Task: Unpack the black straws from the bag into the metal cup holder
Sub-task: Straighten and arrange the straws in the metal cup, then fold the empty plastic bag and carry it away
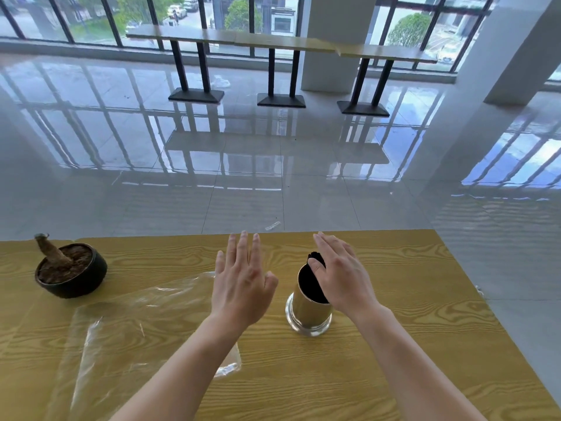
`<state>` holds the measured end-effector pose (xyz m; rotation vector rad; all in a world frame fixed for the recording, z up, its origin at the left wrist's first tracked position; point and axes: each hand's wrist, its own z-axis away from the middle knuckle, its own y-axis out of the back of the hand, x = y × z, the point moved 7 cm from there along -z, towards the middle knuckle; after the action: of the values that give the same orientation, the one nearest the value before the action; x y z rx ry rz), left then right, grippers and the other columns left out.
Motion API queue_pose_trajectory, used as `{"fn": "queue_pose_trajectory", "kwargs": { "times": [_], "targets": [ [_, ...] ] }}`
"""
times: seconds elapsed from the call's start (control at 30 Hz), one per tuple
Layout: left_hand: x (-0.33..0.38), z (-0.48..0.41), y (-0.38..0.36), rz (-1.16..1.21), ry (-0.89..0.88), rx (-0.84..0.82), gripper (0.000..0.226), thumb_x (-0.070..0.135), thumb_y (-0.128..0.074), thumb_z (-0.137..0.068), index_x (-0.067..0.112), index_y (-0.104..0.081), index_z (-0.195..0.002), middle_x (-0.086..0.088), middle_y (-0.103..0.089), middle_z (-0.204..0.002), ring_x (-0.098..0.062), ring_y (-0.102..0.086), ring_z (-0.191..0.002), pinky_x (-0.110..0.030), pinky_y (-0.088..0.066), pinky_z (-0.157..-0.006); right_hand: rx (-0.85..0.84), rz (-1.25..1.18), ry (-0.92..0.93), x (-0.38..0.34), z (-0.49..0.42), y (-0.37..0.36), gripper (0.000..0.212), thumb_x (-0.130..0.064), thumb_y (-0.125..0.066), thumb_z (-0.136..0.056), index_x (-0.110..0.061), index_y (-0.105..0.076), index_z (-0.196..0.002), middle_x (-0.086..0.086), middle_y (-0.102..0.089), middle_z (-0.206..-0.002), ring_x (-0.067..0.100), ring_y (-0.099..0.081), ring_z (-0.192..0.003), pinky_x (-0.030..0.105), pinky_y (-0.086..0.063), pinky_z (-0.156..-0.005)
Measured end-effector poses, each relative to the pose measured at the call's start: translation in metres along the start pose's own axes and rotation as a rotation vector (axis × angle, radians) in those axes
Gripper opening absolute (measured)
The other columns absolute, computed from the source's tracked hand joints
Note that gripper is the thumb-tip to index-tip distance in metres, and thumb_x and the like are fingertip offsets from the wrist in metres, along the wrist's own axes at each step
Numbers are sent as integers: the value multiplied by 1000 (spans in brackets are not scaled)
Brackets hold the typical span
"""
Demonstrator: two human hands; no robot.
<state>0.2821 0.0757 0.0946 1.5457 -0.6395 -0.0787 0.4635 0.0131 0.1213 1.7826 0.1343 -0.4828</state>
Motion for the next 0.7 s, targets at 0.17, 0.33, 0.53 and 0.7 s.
{"fn": "queue_pose_trajectory", "kwargs": {
  "times": [0.17, 0.33, 0.53, 0.7],
  "targets": [
    [-35, 20, 26, -100, 28, 38, 80, 48, -28, -89, 16, -3, -159, -11, -2, -169, -29, 8, -155, -55, -4, -123, -27, 33, 112, -44, -5, -12, 59, -36, -55, -100, -16, -37, -153, -1, -42, -155, 17, -31, -145, 33, -29, -116],
    [-85, 45, 44, -135, 130, 43, 80, 48, -32, -90, 17, -5, -159, -11, -2, -168, -29, 9, -155, -56, -5, -122, -59, 10, 187, -87, -5, -34, 54, -33, -59, -98, -17, -46, -148, -1, -50, -149, 20, -38, -140, 36, -36, -112],
    [-160, 87, 50, -109, 286, 37, 73, 47, -39, -94, 17, -19, -157, -10, -23, -164, -28, -13, -154, -49, -22, -120, -219, -223, 52, -125, 4, -93, 45, -28, -65, -95, -12, -59, -136, 5, -70, -118, 24, -63, -109, 36, -50, -88],
    [-246, 151, 14, -12, 576, -110, 65, 48, -40, -98, 18, -29, -154, -10, -32, -159, -26, -24, -148, -44, -32, -115, -506, -118, -225, -106, 40, -177, 44, -39, -58, -97, -12, -58, -132, 6, -68, -119, 24, -62, -109, 34, -47, -87]
  ]
}}
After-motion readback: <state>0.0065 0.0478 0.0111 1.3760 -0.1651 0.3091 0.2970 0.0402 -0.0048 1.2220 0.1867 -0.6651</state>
